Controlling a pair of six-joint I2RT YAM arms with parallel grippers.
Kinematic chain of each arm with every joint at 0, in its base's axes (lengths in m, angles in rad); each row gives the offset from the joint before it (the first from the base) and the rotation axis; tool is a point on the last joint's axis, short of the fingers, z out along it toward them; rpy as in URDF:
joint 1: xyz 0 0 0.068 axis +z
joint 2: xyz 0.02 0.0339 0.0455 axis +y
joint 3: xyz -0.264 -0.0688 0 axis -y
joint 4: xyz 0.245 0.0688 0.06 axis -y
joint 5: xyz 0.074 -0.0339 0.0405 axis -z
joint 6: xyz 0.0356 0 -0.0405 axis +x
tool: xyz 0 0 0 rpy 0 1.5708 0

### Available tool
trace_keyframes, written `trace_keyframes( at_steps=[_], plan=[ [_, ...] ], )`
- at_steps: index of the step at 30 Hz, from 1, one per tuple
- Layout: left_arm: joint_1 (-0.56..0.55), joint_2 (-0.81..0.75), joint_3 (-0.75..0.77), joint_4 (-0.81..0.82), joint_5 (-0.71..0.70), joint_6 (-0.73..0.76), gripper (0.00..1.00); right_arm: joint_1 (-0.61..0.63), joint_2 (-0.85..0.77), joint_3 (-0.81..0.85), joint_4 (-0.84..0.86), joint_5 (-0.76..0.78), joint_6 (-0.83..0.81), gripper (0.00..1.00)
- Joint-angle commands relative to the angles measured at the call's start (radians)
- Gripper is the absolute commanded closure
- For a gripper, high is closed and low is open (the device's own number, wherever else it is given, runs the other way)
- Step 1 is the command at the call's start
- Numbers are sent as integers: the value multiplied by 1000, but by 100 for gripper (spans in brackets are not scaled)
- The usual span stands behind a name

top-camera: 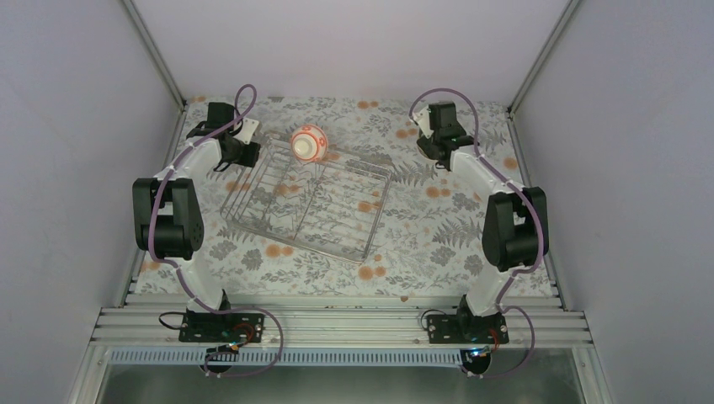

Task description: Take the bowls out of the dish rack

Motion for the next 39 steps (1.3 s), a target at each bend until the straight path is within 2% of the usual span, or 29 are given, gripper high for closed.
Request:
trace_keyframes(
  at_steps=[1, 8, 10, 14, 28, 30, 39],
  plan=[
    [-4, -16, 15, -29, 68, 6, 98, 7, -48, -33, 131, 58, -31, 68],
    [-5, -17, 14, -29, 67, 9, 98, 23, -44, -38, 148, 82, -50, 68],
    [-4, -17, 13, -29, 69, 9, 98, 27, -43, -36, 143, 87, -50, 65],
    [-4, -14, 13, -29, 72, 9, 98, 35, -46, -36, 137, 97, -51, 43],
    [-4, -17, 18, -38, 82, 16, 98, 60, -72, -23, 59, 119, -33, 10],
    [-4, -17, 18, -40, 87, 16, 97, 62, -78, -31, 65, 125, -34, 0],
    [-4, -20, 19, -43, 88, 17, 98, 62, -108, 10, 43, 112, -19, 0]
  ],
)
